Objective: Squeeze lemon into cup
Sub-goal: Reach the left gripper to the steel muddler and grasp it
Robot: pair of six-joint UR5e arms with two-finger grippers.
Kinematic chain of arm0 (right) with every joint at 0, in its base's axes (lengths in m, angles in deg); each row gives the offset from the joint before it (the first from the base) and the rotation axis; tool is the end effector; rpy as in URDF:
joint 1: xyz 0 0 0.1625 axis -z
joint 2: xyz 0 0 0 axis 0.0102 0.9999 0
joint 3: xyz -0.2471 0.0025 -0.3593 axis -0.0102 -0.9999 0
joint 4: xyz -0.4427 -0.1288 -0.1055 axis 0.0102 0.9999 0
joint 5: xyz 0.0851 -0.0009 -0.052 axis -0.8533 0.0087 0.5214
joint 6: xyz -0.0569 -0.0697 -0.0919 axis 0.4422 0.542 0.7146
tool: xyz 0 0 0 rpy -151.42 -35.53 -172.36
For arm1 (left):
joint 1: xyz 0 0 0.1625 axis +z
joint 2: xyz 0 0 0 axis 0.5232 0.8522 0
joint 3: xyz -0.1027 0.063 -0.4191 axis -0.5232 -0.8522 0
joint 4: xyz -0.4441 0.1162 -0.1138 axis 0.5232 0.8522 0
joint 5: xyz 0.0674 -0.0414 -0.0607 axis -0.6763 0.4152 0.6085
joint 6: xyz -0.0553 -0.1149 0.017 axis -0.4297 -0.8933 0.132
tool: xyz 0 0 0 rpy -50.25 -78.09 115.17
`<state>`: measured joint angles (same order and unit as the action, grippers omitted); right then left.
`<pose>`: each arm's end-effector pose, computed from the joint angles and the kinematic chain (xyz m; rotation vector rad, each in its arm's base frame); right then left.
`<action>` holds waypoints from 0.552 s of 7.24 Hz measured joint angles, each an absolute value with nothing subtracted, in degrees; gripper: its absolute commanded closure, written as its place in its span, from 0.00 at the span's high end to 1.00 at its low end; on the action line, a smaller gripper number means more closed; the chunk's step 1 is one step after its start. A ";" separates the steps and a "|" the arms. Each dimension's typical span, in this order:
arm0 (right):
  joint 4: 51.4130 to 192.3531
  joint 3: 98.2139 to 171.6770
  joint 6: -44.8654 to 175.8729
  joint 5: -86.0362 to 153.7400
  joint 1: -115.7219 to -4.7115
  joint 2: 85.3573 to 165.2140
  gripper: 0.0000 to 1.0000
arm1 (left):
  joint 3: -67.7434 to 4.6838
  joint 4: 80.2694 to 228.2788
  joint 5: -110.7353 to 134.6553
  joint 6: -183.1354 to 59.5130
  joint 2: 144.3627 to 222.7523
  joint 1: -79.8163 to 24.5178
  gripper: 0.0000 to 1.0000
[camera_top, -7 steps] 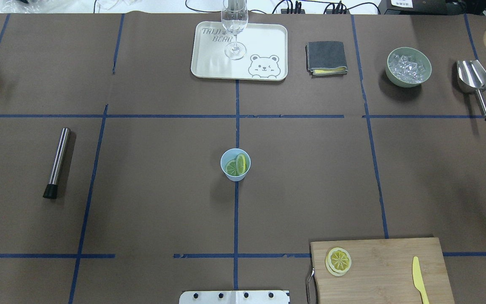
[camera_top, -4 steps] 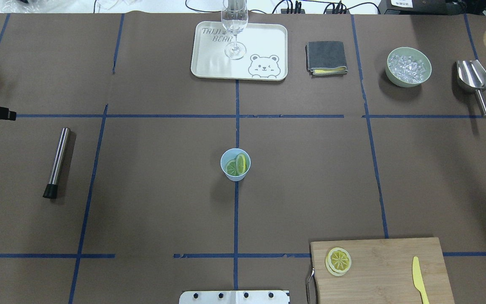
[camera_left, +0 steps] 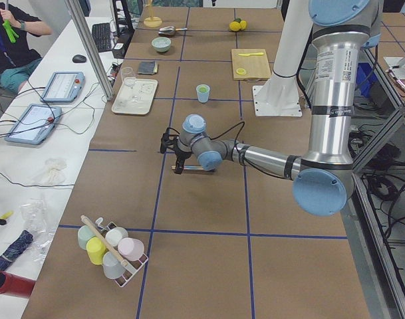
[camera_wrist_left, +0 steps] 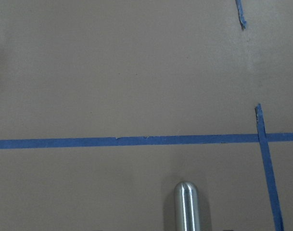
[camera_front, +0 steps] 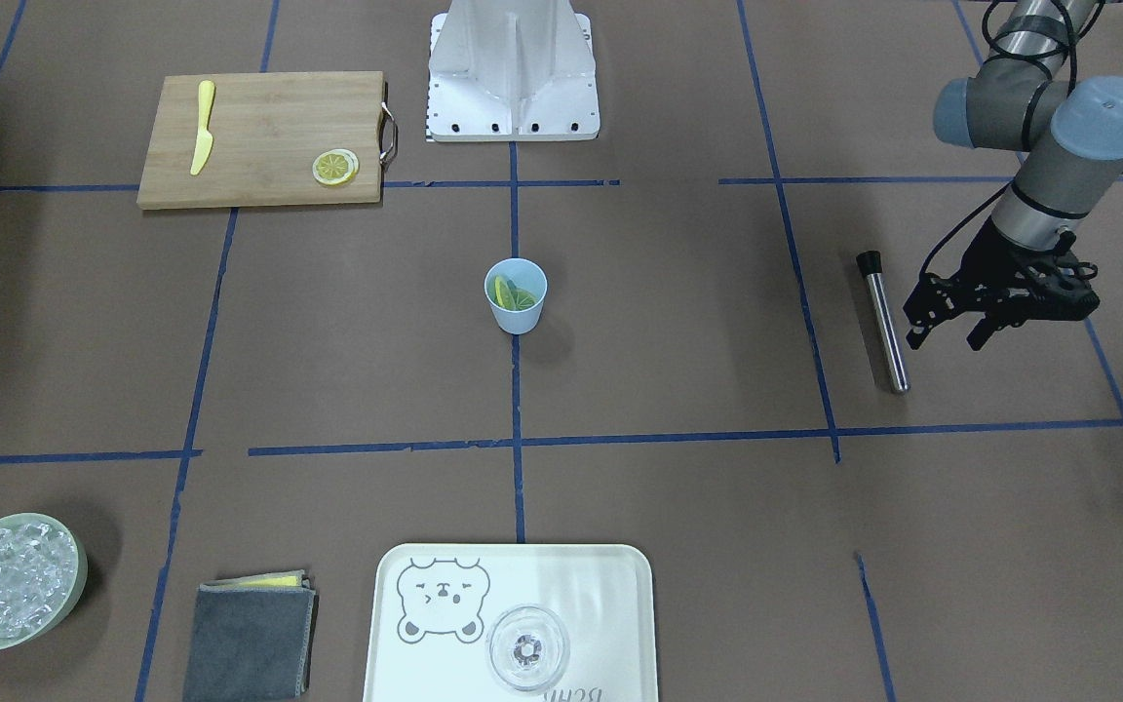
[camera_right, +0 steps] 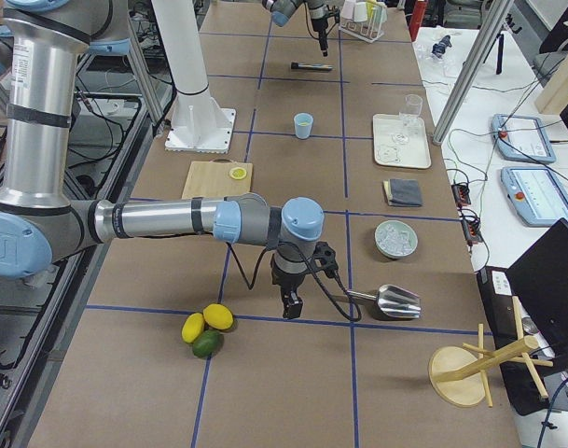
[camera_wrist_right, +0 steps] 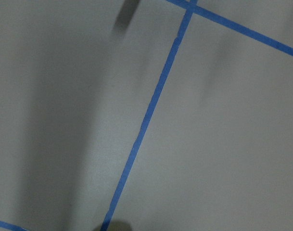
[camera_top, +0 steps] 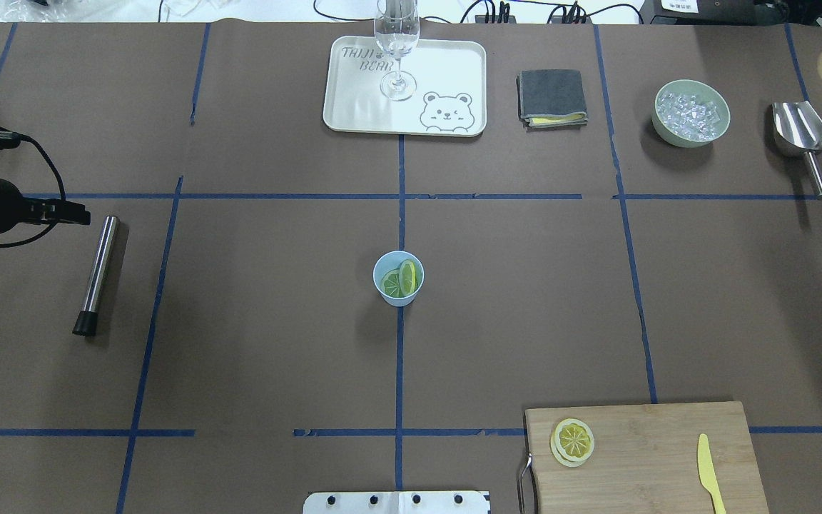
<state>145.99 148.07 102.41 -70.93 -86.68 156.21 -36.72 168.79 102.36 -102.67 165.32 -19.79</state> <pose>0.0231 -0.4627 0.6598 0.0021 -0.6700 -0.3764 0.3179 -0.5340 0.5440 0.3026 0.8544 -0.1136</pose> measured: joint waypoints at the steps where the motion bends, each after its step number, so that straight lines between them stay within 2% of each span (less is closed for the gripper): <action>1: 145.63 148.02 102.46 -71.20 -87.16 156.87 1.00 | -36.05 168.78 101.71 -104.20 165.94 -18.35 0.75; 4: 143.22 147.99 102.33 -71.35 -87.97 158.99 1.00 | -33.53 168.78 98.91 -105.29 167.22 -15.02 0.70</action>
<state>143.22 147.99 102.33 -71.35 -87.97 158.99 -33.53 168.78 98.91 -105.29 167.22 -15.02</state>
